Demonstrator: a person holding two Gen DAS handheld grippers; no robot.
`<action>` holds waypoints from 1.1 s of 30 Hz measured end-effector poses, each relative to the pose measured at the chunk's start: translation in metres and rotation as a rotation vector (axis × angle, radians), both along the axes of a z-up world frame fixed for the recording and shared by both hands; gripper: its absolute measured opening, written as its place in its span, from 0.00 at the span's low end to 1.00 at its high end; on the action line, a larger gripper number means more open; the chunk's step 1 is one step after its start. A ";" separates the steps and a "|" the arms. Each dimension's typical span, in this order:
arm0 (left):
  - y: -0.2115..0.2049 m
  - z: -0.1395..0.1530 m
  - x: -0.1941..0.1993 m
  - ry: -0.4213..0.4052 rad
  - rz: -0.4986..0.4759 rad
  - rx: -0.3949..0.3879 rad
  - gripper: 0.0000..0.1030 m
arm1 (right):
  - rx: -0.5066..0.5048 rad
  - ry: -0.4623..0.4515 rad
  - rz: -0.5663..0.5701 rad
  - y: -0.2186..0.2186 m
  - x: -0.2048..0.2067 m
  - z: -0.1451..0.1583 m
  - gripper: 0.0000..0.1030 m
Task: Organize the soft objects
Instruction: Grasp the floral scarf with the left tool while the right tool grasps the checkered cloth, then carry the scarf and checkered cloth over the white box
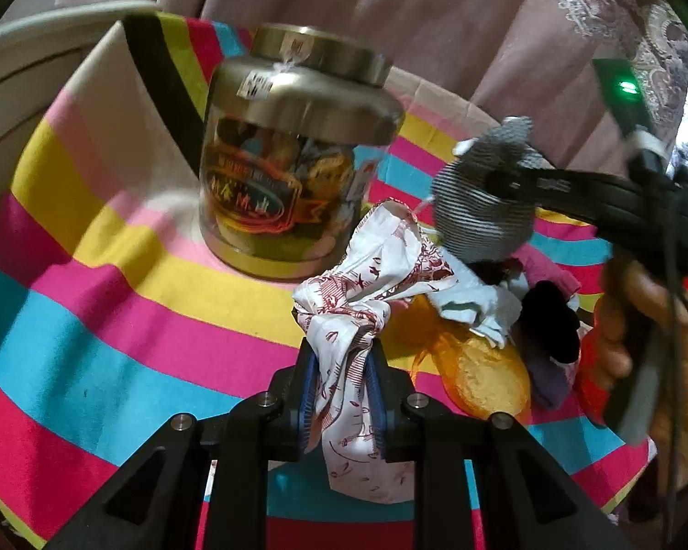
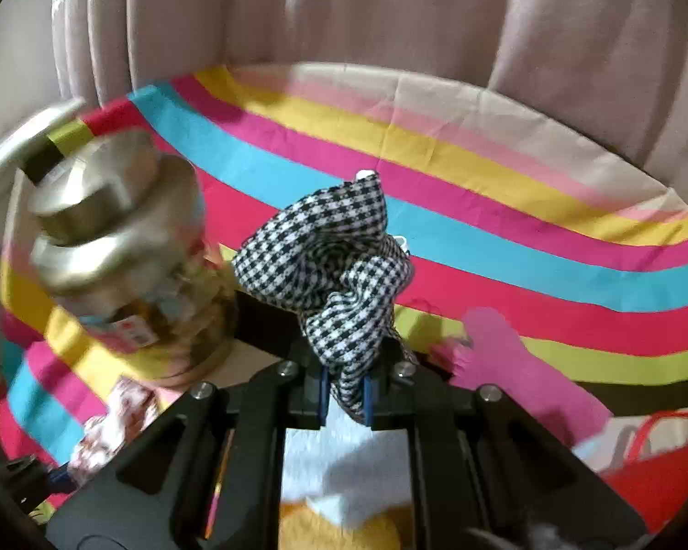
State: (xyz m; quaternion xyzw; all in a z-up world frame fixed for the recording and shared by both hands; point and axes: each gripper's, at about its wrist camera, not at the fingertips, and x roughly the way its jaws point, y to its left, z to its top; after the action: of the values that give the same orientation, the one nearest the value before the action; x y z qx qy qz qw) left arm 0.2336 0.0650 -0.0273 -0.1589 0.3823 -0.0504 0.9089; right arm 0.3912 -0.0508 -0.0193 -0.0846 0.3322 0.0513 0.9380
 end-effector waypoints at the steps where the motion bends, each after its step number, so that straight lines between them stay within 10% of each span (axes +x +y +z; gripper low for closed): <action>1: 0.000 0.003 -0.002 -0.010 0.000 0.007 0.21 | 0.000 -0.009 0.000 -0.001 -0.009 0.003 0.12; 33: -0.118 0.074 -0.085 -0.077 -0.246 0.015 0.21 | 0.123 -0.041 -0.187 -0.155 -0.253 0.030 0.12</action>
State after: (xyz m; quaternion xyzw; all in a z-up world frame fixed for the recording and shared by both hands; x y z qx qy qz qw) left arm 0.1484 -0.0526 0.0467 -0.1018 0.3641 -0.1647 0.9110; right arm 0.1386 -0.2058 0.0102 0.0033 0.3158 -0.0179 0.9487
